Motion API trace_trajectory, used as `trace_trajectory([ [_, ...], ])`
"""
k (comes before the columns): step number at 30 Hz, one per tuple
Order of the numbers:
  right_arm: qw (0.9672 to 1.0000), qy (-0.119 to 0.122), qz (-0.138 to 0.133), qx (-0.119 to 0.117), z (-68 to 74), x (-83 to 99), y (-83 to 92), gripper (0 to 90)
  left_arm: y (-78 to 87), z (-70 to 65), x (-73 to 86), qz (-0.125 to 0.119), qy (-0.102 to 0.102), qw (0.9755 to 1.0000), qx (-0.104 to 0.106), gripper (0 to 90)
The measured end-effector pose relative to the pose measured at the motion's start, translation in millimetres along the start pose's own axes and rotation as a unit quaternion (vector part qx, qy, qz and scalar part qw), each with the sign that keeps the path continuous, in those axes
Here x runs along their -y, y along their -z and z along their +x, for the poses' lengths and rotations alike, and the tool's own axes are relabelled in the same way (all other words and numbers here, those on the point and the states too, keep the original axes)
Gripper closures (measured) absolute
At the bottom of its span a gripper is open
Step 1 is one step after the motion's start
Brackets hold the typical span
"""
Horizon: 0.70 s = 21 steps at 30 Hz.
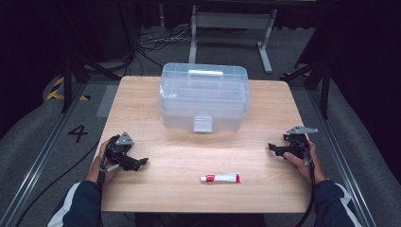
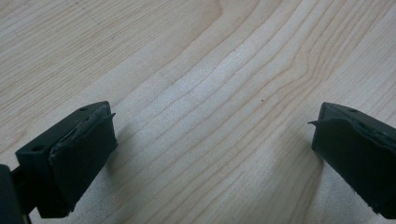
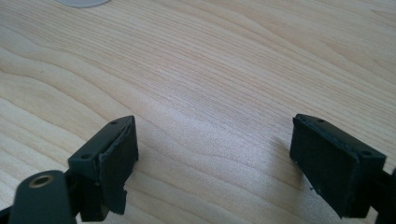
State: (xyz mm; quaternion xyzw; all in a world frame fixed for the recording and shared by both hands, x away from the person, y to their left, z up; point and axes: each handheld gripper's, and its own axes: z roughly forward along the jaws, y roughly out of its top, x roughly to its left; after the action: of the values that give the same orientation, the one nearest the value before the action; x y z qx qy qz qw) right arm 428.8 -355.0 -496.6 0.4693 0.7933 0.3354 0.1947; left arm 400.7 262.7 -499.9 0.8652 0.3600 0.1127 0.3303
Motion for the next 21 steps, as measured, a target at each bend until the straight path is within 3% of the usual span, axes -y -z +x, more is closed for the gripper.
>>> trace_trajectory([
  [9, 1.0, -0.001, 0.0, 0.002, -0.3, 0.2, 0.0, 15.6, 0.3, -0.2, 0.1, 0.0, -0.002, 1.0, -0.003, 0.1],
  [21, 1.0, 0.004, 0.0, -0.006, -2.4, 0.6, 0.5, 15.6, 1.1, -2.8, 1.2, 0.0, 0.01, 0.9999, -0.012, 0.2],
])
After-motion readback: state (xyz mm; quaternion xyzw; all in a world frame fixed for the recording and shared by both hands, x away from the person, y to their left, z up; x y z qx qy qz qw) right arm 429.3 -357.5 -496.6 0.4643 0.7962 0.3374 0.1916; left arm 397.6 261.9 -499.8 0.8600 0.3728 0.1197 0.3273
